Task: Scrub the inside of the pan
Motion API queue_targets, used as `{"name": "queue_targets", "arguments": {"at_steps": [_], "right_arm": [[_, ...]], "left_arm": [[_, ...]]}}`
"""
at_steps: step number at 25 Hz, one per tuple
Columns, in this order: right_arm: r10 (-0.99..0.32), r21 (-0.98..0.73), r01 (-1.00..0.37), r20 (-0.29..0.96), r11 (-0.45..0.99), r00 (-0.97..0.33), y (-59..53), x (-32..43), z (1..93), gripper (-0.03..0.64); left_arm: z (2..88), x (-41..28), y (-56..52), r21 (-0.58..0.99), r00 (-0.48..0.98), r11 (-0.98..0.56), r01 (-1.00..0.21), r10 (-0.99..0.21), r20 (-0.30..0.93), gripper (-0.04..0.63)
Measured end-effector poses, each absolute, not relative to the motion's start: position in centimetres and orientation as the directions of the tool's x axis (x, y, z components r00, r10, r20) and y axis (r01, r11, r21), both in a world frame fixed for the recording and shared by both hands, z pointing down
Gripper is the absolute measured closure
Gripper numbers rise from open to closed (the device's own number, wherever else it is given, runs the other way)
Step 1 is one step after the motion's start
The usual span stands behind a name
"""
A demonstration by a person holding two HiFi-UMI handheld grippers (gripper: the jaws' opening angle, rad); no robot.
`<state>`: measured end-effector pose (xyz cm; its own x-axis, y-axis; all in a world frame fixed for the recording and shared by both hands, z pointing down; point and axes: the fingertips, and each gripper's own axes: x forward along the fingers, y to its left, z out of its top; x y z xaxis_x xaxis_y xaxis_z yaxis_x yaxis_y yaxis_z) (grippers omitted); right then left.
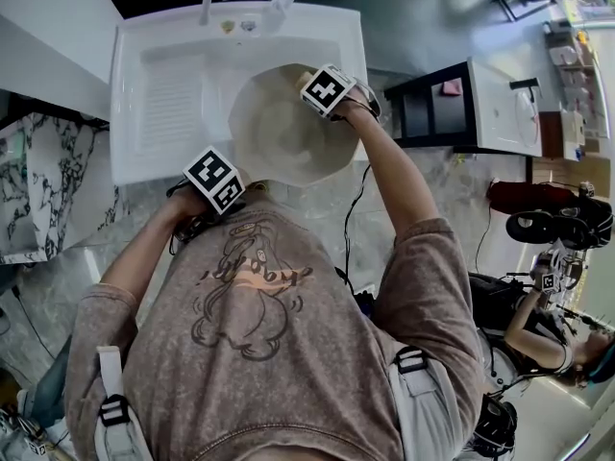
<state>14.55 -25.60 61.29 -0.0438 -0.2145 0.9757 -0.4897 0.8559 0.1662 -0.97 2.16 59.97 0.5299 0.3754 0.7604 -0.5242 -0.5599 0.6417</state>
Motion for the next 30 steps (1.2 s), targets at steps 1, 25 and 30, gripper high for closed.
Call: {"name": "queue_targets", "arguments": {"at_steps": [1,25,30], "right_arm": [[-0.209,0.165,-0.495,0.977,0.853,-0.034,-25.6,15.0,61.2,0.462],[-0.031,0.046,-0.393,0.999,0.918,0.044,-16.6,18.8,60.3,0.463],[0.033,0.003,-0.343,0.995,0.939,0.097,-13.5,18.5,60.0,0.463]], "left_arm": [[60.0,-1.0,2.1,0.642,0.53,-0.558,-0.525,0.376,0.76,0.508],[60.0,-1.0,2.1,0.637,0.526,-0.556,-0.534,0.372,0.765,0.508],[60.1,-1.0,2.3,0.636,0.525,-0.555,-0.536,0.371,0.766,0.508]]}}
